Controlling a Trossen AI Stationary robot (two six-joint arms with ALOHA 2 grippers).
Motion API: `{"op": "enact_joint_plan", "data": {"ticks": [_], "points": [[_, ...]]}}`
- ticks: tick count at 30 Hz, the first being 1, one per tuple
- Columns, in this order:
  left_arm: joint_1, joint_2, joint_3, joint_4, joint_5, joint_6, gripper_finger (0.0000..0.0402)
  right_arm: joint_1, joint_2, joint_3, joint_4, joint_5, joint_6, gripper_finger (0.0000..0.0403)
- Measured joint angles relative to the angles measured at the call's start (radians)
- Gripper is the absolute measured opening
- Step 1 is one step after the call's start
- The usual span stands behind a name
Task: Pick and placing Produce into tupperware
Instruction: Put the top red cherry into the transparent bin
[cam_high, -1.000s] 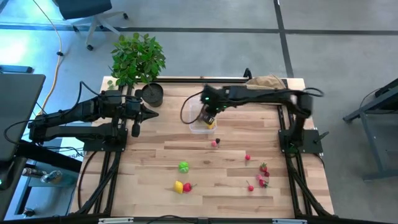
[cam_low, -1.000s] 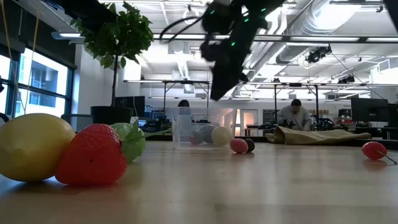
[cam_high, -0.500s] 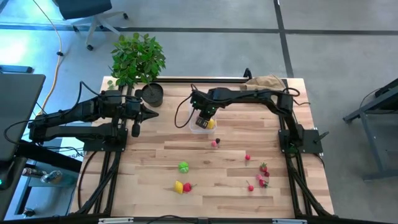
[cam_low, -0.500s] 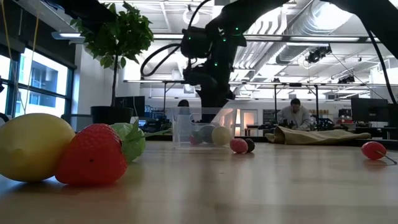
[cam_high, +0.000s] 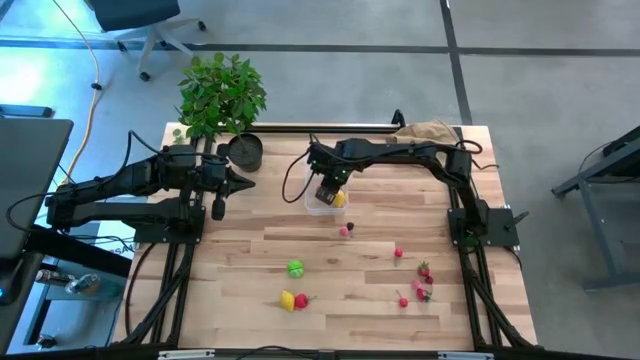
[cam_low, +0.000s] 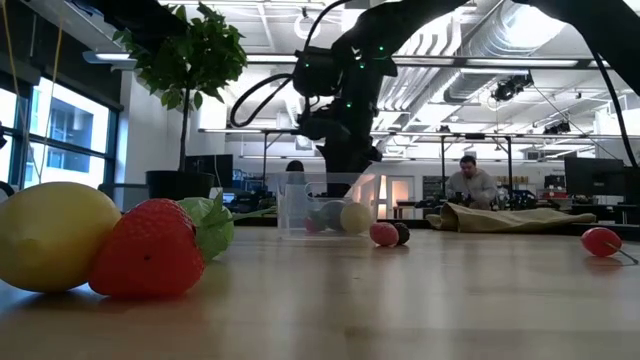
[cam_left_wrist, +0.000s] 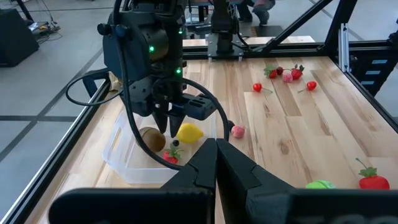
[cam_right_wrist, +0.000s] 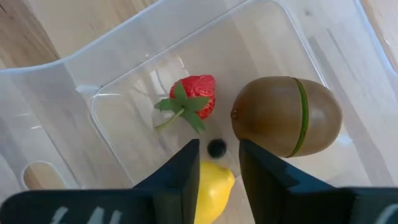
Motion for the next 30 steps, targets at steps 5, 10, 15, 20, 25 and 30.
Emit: {"op": "enact_joint_plan", "data": {"ticks": [5,10,15,20,25,30], "points": [[0.000,0.000,0.000,0.000,0.000,0.000,0.0001,0.000,0.000,0.000,0.007,-0.001,-0.011,0.0126],[0.000,0.000,0.000,0.000,0.000,0.000,0.0001,-0.002,-0.029,0.000,-0.005,-0.028,-0.016,0.0129],[0.000,0.000,0.000,0.000,0.000,0.000,0.0001,0.005,-0.143,0.000,-0.034,0.002,-0.027,0.0129],[0.000,0.000,0.000,0.001,0.000,0.000,0.0001,0.041,-0.302,0.000,-0.050,0.084,-0.037,0.0129],[0.000,0.000,0.000,0.000,0.000,0.000,0.0001,0.119,-0.413,0.000,-0.208,0.230,0.126,0.0128],[0.000,0.000,0.000,0.000,0.000,0.000,0.0001,0.225,-0.436,0.000,-0.478,0.285,0.443,0.0128]]}}
